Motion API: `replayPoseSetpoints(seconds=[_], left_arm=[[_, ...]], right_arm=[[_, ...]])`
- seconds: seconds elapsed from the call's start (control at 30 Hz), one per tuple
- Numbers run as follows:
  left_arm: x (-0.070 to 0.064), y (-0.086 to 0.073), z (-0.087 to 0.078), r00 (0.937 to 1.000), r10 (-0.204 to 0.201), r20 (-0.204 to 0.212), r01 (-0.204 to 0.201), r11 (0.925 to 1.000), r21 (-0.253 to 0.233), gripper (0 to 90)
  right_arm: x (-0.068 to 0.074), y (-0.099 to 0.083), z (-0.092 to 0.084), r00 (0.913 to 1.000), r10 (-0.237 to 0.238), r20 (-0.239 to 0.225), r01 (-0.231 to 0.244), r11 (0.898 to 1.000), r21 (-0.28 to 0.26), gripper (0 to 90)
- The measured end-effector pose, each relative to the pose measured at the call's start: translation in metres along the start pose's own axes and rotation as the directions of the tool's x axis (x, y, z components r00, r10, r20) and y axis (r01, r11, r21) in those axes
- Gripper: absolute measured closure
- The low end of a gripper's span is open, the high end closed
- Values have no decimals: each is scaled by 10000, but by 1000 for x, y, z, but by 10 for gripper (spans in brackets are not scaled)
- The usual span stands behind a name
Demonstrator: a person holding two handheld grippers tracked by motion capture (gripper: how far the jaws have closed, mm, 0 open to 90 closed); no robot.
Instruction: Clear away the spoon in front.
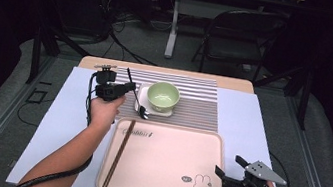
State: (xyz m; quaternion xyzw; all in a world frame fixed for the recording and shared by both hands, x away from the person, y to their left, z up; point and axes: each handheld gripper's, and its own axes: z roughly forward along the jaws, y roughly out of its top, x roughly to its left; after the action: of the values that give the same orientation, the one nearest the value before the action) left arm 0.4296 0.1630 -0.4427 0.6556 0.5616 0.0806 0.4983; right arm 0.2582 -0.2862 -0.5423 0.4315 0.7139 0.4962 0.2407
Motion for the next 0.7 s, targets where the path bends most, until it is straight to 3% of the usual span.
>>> replayPoseSetpoints(seconds=[0.37, 0.7], left_arm=[[4, -30, -14, 9996, 8, 278, -21, 9989, 460, 894], [-2, -52, -27, 9972, 573, 487, -618, 9934, 969, 893]], right_arm=[[0, 1, 3, 10000, -36, -19, 36, 10000, 59, 141], [1, 1, 5, 10000, -39, -55, 39, 10000, 74, 141]])
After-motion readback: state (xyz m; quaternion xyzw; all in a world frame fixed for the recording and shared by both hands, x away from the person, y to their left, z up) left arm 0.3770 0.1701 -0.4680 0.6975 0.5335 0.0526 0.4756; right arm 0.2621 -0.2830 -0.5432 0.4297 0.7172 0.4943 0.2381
